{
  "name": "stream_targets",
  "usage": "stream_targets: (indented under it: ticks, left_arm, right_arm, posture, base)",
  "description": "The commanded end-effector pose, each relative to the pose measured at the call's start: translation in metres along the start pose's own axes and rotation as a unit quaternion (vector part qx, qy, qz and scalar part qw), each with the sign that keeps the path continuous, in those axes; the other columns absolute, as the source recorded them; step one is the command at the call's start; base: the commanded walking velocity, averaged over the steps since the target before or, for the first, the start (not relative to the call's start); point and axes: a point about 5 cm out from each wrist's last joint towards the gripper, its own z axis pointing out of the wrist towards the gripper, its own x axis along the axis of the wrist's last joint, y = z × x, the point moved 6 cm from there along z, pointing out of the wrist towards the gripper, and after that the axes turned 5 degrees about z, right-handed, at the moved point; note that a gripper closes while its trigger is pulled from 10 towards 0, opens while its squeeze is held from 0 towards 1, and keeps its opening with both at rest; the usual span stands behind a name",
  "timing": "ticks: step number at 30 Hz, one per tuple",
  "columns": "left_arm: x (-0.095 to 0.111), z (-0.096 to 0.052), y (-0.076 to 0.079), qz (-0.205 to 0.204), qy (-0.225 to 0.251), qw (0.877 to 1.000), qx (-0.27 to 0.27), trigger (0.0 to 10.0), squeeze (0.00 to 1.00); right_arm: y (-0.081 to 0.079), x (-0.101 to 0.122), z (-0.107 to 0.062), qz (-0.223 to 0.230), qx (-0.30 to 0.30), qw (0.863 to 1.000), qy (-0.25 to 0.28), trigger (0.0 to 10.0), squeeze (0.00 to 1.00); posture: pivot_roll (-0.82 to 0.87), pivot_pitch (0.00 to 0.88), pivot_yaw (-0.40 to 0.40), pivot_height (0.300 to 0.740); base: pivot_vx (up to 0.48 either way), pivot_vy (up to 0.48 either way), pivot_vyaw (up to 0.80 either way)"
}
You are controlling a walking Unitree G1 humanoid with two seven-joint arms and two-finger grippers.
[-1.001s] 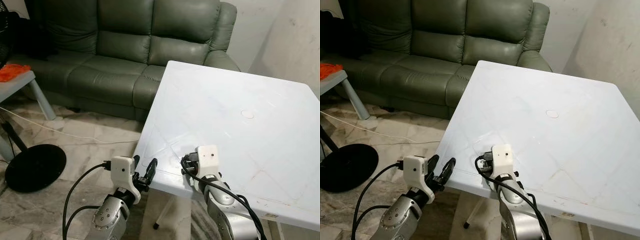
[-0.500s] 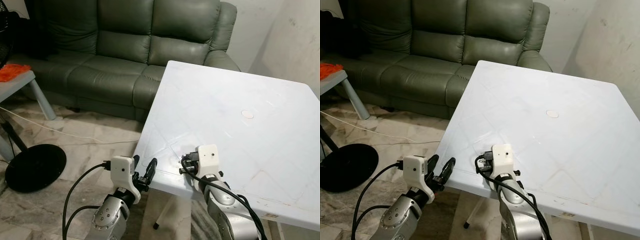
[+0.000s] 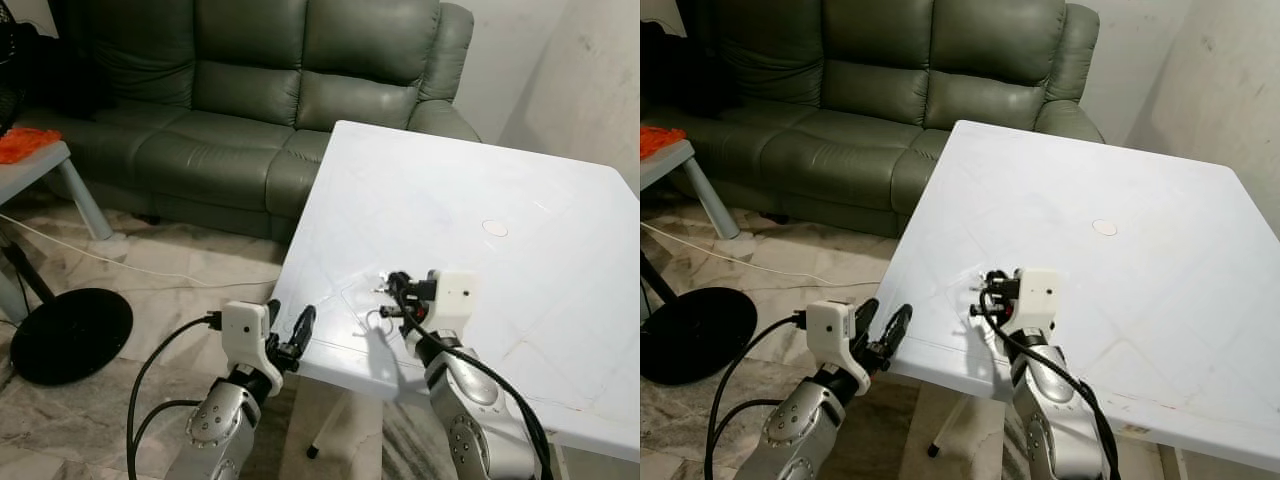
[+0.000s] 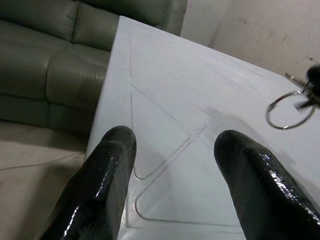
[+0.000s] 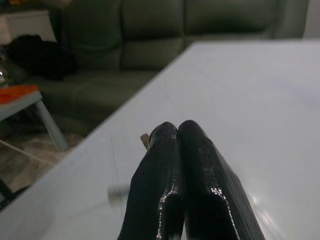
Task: Hang keys on a hook
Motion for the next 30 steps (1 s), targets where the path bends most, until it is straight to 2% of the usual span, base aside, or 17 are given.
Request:
stream_targets:
  ticks: [1,6,10,16,20,22,23,24,25,30]
  left_arm:
    - [0.005,0.006,0.005,-0.009,0.012,1.0,-0.002,10.0,0.0]
    - [0.016,0.015,-0.002,0.001,0.024,1.0,-0.005,10.0,0.0]
    - [0.031,0.024,-0.012,0.005,0.042,0.999,0.003,10.0,0.0]
    - [0.049,0.034,-0.022,0.007,0.065,0.998,0.014,10.0,0.0]
    - [0.055,0.036,-0.024,-0.001,0.072,0.997,0.019,10.0,0.0]
    - [0.058,0.036,-0.025,-0.006,0.075,0.997,0.023,10.0,0.0]
    - [0.061,0.036,-0.026,-0.004,0.079,0.997,0.025,10.0,0.0]
    - [0.061,0.036,-0.026,-0.004,0.079,0.997,0.025,10.0,0.0]
    - [0.064,0.035,-0.027,-0.005,0.083,0.996,0.026,10.0,0.0]
    - [0.074,0.031,-0.033,-0.001,0.098,0.995,0.034,10.0,0.0]
  right_arm:
    - [-0.003,0.02,0.0,-0.032,0.012,0.999,0.04,0.0,0.0]
    - [0.0,0.035,0.003,-0.055,0.008,0.997,0.059,0.0,0.0]
    - [0.0,0.049,0.002,-0.056,0.017,0.994,0.089,0.0,0.0]
    - [0.001,0.059,0.0,-0.076,0.01,0.991,0.109,0.0,0.0]
    - [0.001,0.064,-0.001,-0.087,0.008,0.989,0.116,0.0,0.0]
    - [0.0,0.068,-0.001,-0.076,0.006,0.99,0.12,0.0,0.0]
    - [0.0,0.07,-0.002,-0.062,0.008,0.991,0.121,3.8,0.0]
    - [0.0,0.07,-0.002,-0.062,0.008,0.991,0.121,3.8,0.0]
    - [0.001,0.07,-0.002,-0.055,0.005,0.991,0.118,10.0,0.0]
    - [0.004,0.072,-0.006,-0.048,-0.005,0.992,0.119,10.0,0.0]
  posture:
    - [0.0,0.063,-0.093,0.74]
    - [0.0,0.048,-0.091,0.74]
    - [-0.01,0.047,-0.086,0.74]
    - [-0.01,0.043,-0.082,0.74]
    - [-0.02,0.04,-0.08,0.74]
    - [-0.02,0.033,-0.08,0.74]
    - [-0.02,0.032,-0.079,0.74]
    - [-0.02,0.032,-0.079,0.74]
    - [-0.02,0.03,-0.077,0.74]
    - [-0.02,0.029,-0.076,0.74]
  base:
    - [0.0,0.0,0.0]
    - [0.0,0.0,0.0]
    - [0.0,0.0,0.0]
    - [0.0,0.0,0.0]
    - [0.0,0.0,0.0]
    - [0.0,0.0,0.0]
    - [0.0,0.0,0.0]
    - [0.0,0.0,0.0]
    - [0.0,0.0,0.0]
    - [0.0,0.0,0.0]
